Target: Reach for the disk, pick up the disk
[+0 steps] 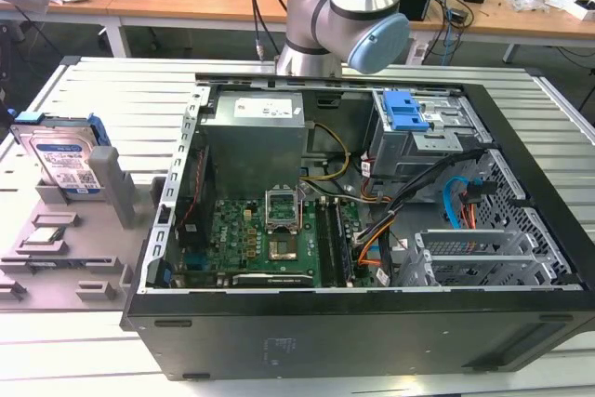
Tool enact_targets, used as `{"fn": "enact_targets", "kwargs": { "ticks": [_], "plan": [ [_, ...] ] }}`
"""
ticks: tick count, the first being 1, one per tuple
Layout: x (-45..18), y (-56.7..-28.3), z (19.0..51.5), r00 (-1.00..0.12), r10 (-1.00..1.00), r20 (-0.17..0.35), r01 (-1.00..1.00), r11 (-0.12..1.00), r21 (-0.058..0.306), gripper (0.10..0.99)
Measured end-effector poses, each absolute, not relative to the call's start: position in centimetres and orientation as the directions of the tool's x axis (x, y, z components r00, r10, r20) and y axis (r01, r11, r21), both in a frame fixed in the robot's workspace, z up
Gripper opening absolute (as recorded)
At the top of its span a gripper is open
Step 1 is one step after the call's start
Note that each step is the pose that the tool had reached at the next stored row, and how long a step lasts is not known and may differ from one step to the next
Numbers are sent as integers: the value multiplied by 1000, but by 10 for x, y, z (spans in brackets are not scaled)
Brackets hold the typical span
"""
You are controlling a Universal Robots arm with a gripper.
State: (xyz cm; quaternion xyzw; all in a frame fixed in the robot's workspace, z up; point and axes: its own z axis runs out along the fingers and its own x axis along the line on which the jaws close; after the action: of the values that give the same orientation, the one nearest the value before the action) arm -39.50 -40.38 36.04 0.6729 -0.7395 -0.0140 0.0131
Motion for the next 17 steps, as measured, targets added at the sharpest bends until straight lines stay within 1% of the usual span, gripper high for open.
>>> {"fn": "enact_targets", "kwargs": {
  "ticks": [5,7,8,9,10,12,15,17],
  "plan": [
    [-395,-404,360,-94,-996,1,-995,94,38,114],
    [-395,-404,360,-94,-996,0,-995,94,38,235],
    [-395,-404,360,-94,-996,1,-995,94,38,357],
    [-395,-404,360,-94,-996,0,-995,94,38,420],
    [-395,-404,360,-94,-996,0,-995,94,38,420],
    [-395,-404,360,-94,-996,1,-995,94,38,545],
    [-396,-403,360,-94,-996,0,-995,94,38,545],
    [-395,-395,360,-94,-996,0,-995,94,38,545]
  ]
}}
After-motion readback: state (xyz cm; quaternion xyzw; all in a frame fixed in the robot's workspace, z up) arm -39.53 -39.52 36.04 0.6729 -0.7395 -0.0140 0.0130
